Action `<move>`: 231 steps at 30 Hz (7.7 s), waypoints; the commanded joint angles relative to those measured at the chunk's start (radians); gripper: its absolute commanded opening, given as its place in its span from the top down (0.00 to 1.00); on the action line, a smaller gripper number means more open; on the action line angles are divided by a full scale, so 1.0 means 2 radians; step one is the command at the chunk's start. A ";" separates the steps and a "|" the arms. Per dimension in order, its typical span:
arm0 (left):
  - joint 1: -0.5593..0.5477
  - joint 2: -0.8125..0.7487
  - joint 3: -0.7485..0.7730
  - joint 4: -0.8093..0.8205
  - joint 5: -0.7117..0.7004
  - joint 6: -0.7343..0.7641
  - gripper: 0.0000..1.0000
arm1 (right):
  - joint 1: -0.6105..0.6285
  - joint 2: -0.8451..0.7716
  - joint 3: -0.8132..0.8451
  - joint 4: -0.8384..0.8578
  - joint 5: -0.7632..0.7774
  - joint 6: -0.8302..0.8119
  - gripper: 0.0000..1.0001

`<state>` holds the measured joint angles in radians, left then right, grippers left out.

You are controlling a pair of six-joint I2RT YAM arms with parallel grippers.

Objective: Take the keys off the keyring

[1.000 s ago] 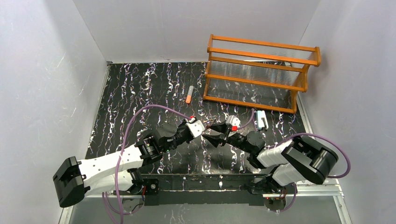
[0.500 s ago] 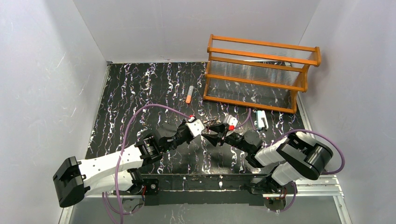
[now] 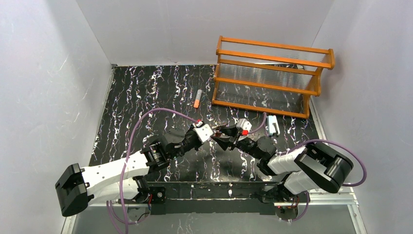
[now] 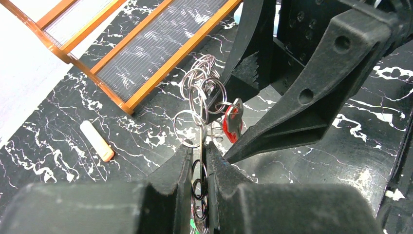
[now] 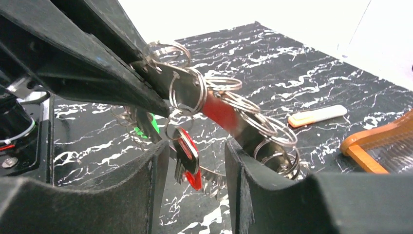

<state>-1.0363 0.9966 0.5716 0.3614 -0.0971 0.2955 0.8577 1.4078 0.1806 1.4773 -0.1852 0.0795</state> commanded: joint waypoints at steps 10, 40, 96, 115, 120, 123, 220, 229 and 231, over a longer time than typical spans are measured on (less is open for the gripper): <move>-0.002 -0.039 0.018 0.016 0.020 -0.010 1.00 | 0.001 -0.064 0.006 0.068 -0.073 -0.004 0.49; -0.002 -0.062 0.022 0.035 0.045 -0.043 1.00 | -0.004 -0.071 0.002 0.039 -0.091 -0.001 0.76; -0.002 0.058 -0.203 0.315 0.119 -0.033 0.50 | -0.014 -0.107 0.468 -1.064 -0.105 -0.077 0.99; -0.002 0.059 -0.152 0.315 0.169 0.057 0.41 | -0.014 -0.093 0.472 -1.097 -0.105 -0.096 0.99; 0.000 0.070 -0.141 0.312 0.206 0.092 0.41 | -0.013 -0.095 0.473 -1.103 -0.111 -0.105 0.99; 0.007 0.083 -0.128 0.304 0.222 0.102 0.40 | -0.013 -0.093 0.474 -1.108 -0.114 -0.110 0.99; 0.026 0.090 -0.101 0.231 0.279 0.001 0.77 | 0.020 -0.118 0.424 -1.125 -0.093 -0.174 0.99; 0.026 0.099 -0.093 0.223 0.287 0.003 1.00 | 0.025 -0.121 0.421 -1.125 -0.088 -0.174 0.99; 0.026 0.100 -0.093 0.223 0.288 0.005 1.00 | 0.025 -0.123 0.420 -1.125 -0.088 -0.173 0.99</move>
<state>-0.9901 1.1980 0.3569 0.8249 0.4667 0.2920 0.9024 1.1793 0.9802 -0.7612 -0.3630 -0.2604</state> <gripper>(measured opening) 0.013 0.120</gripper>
